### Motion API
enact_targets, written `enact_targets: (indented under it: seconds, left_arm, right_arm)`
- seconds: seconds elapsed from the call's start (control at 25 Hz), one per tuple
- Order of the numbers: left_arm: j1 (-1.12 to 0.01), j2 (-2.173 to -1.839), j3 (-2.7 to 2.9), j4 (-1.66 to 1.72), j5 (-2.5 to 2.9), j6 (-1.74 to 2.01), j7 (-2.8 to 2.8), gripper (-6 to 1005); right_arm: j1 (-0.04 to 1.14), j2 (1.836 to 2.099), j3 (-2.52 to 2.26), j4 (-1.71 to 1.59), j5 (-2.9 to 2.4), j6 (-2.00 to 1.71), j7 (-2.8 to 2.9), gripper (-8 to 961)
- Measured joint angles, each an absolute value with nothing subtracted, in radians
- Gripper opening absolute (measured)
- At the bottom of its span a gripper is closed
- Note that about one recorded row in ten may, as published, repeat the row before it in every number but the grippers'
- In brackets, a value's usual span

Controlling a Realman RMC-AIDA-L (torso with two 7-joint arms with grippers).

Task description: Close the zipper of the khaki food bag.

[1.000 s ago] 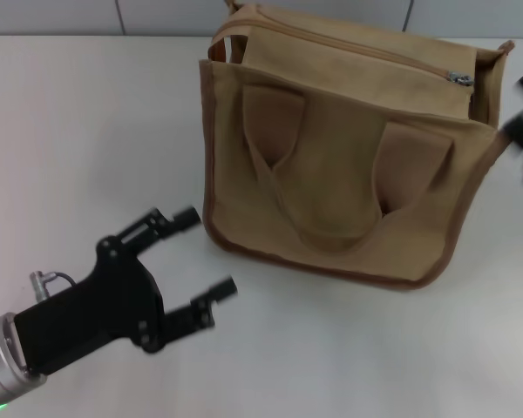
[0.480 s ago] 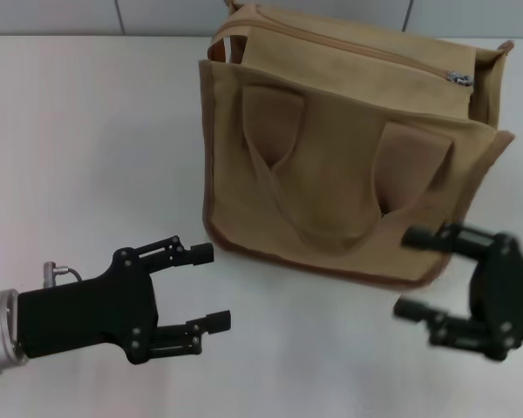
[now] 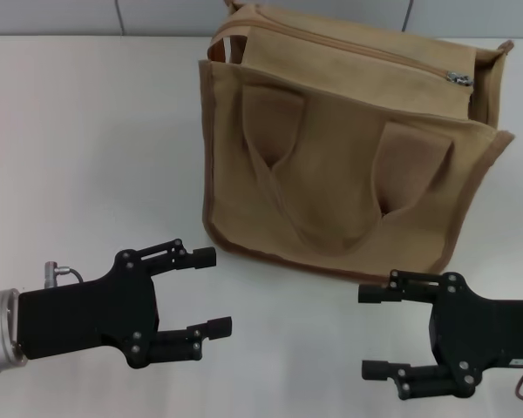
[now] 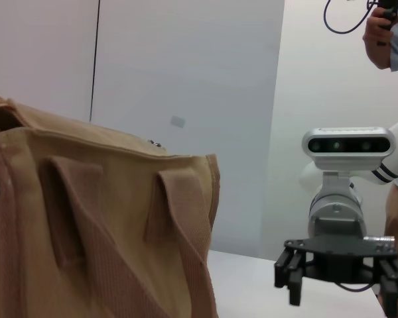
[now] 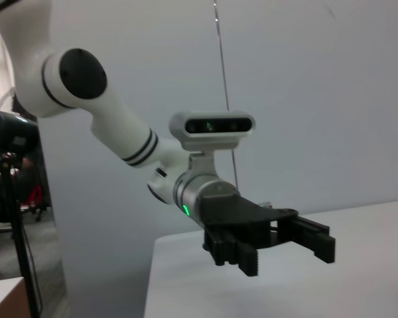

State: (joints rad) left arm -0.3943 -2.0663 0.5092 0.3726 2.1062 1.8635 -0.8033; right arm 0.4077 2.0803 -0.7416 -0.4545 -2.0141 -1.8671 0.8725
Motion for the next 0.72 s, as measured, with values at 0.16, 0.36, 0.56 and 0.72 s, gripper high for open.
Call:
enact_targets:
  seconds: [0.16, 0.36, 0.56, 0.72]
  left_arm:
    - [-0.394, -2.067, 0.509, 0.373, 2.106, 1.864, -0.803, 799]
    - [-0.39, -2.068, 0.51, 0.371, 2.106, 1.862, -0.803, 798]
    - [-0.39, -2.068, 0.511, 0.368, 2.106, 1.857, -0.803, 798]
    - [-0.39, -2.068, 0.511, 0.367, 2.106, 1.856, -0.799, 799]
  right_arm:
    - [0.4, 2.084, -0.734, -0.452, -2.012, -1.852, 0.817, 768]
    - [0.399, 2.084, -0.733, -0.444, -2.011, -1.843, 0.81, 768]
    - [0.404, 2.085, -0.733, -0.425, -2.011, -1.831, 0.809, 768]
    - [0.403, 2.085, -0.733, -0.423, -2.01, -1.833, 0.805, 768]
